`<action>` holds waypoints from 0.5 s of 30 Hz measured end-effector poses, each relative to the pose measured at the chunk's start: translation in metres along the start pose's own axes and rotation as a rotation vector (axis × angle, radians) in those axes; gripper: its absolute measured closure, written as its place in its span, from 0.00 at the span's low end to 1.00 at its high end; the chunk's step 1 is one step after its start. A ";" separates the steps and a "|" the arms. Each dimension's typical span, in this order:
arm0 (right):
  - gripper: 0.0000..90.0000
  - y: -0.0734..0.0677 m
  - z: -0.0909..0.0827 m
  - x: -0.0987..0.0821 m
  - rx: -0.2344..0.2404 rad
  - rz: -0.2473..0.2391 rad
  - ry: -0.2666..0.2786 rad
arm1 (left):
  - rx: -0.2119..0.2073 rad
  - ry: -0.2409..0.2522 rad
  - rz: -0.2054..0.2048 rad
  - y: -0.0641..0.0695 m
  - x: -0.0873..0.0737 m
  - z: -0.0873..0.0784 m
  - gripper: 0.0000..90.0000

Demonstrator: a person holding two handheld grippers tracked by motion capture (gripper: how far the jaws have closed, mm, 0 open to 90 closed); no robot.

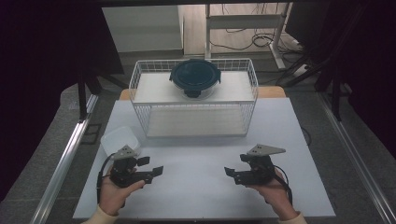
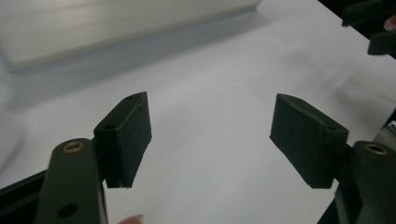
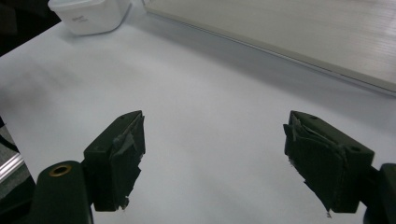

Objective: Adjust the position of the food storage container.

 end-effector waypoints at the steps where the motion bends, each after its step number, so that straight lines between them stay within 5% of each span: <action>1: 0.23 0.000 0.000 0.000 0.002 -0.002 -0.001 | 0.009 0.006 0.002 -0.004 0.003 -0.006 0.33; 6: 0.23 0.001 -0.002 0.000 0.005 -0.006 0.003 | 0.054 0.058 -0.021 -0.028 0.023 -0.034 0.41; 8: 0.23 0.003 -0.003 0.001 0.000 -0.005 0.007 | 0.086 0.076 -0.047 -0.049 0.035 -0.046 0.42; 15: 0.23 0.010 -0.005 0.000 -0.013 0.020 0.007 | 0.148 0.039 -0.106 -0.110 0.052 -0.042 0.45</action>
Point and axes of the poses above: each handheld gripper's, and its own axes: z roughly forward along the jaws, x roughly out of its top, y roughly to its right, the point moved 9 cm from there along z, roughly forward along the jaws, and after that the axes turned 5 degrees about x, right-handed, at the moved point
